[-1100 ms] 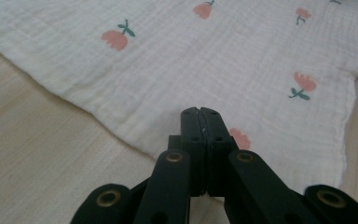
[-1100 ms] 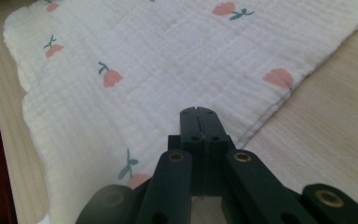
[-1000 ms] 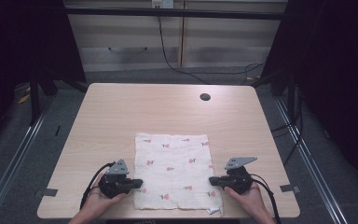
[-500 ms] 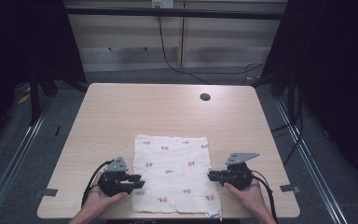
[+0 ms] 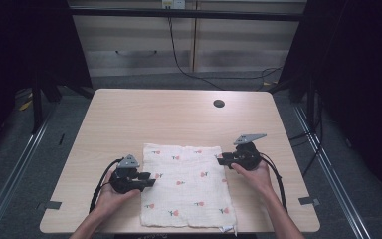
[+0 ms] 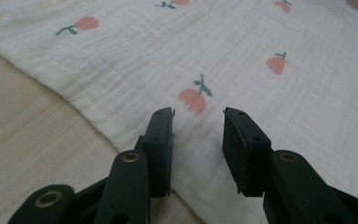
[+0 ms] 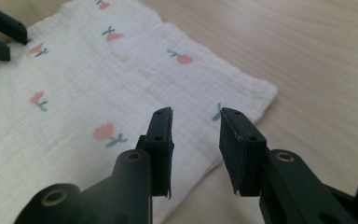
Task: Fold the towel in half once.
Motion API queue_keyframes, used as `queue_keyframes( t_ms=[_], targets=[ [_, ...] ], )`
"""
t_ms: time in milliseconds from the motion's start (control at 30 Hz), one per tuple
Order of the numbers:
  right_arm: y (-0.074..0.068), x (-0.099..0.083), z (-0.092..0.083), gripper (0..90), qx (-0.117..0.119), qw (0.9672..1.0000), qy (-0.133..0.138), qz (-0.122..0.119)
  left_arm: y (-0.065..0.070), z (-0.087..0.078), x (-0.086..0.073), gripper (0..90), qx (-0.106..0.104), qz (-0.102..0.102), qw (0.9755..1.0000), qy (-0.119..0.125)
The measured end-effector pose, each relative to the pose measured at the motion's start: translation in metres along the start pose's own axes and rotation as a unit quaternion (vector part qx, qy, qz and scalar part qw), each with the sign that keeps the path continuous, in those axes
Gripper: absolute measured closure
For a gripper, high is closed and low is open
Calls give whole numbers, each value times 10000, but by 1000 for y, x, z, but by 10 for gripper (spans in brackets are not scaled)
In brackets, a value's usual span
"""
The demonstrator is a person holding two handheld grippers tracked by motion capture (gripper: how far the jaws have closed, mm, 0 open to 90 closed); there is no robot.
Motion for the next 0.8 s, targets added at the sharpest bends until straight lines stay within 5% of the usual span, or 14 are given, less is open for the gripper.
queue_keyframes(
  t_ms=[200,467,700,800],
  targets=[
    [23,16,18,653,-294,9995,4,71,-2,0,0,647,6,12,10000,54],
    [41,18,47,628,-362,9984,-243,355,-3,0,0,649,-2,43,9999,96],
    [37,19,54,664,-301,9987,-300,298,-3,0,0,643,-23,21,9999,96],
    [33,19,55,812,-340,9988,-308,169,-4,0,-1,630,-79,-38,9999,143]
  ],
)
Point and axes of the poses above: each handheld gripper's, and its own axes: z roughly forward along the jaws, x roughly out of its top, y roughly to its right, the point moved 6 cm from there along z, roughly forward along the jaws, and after that the axes turned 12 degrees about -x, right-handed, at the moved point
